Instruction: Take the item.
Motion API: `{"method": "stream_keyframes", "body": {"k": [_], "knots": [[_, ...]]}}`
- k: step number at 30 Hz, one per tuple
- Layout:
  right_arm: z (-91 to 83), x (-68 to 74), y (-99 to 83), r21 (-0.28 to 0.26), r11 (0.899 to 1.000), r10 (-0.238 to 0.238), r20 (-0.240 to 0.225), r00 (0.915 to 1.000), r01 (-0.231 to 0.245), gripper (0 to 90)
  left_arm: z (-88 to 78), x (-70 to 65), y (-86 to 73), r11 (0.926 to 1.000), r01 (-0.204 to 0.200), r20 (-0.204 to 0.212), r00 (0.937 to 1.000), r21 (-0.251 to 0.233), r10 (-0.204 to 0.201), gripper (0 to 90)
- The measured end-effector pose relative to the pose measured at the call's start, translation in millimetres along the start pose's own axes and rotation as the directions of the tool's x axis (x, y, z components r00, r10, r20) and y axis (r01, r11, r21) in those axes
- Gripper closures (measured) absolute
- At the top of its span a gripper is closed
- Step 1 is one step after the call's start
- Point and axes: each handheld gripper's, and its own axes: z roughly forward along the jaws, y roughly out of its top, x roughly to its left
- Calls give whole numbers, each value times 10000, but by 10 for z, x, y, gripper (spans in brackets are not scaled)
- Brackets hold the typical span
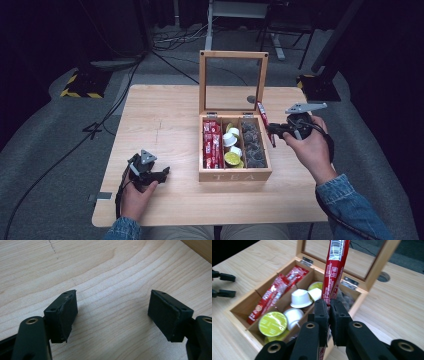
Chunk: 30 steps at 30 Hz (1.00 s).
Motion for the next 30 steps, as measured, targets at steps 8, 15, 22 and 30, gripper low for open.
{"method": "stream_keyframes", "body": {"k": [8, 15, 22, 30], "knots": [[-109, -209, -135, 70, 9996, 273, 533, 9982, -277, 845, 0, 0, 0, 10000, -2, 0, 10000, 0, 2, 241], [-123, -406, -299, 182, 9977, 630, 792, 9949, -646, 845, -1, -1, 0, 10000, -18, -11, 10000, 15, 18, 241], [-107, -595, -476, 296, 9958, 829, 1144, 9900, -868, 845, -1, -1, 0, 10000, -8, -13, 10000, 8, 8, 241], [-61, -733, -662, 454, 9945, 882, 1324, 9873, -949, 845, -1, -1, 0, 10000, -10, -15, 10000, 9, 10, 241]]}}
